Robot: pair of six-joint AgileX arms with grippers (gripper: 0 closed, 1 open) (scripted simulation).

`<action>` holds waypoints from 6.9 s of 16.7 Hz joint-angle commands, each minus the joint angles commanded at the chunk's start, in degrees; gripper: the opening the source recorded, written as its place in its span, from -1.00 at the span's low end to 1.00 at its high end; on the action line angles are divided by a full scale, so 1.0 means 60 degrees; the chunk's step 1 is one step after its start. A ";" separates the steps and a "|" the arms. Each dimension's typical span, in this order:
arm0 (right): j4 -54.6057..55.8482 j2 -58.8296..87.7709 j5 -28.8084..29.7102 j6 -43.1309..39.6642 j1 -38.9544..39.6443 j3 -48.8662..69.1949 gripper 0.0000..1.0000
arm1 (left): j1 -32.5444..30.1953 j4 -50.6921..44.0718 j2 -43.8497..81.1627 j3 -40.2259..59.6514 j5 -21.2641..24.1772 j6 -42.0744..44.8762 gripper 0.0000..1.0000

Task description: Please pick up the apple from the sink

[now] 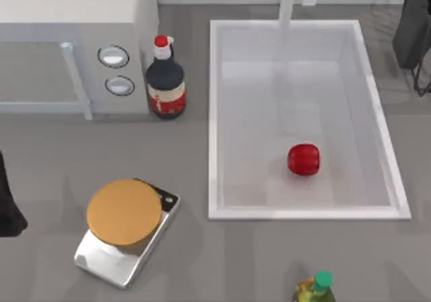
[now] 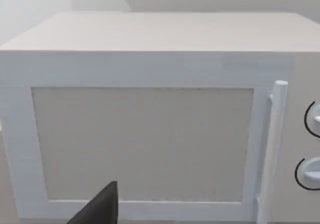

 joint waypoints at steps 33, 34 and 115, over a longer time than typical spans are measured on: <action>-0.2052 0.3869 -0.0001 0.0683 0.0733 0.3345 1.00 | 0.0000 0.0000 0.0000 0.0000 0.0000 0.0000 1.00; -0.2456 0.4648 -0.0001 0.0824 0.0873 0.4003 1.00 | 0.0000 0.0000 0.0000 0.0000 0.0000 0.0000 1.00; -1.5020 2.4577 0.0265 0.4061 0.3888 2.4899 -1.00 | 0.0000 0.0000 0.0000 0.0000 0.0000 0.0000 1.00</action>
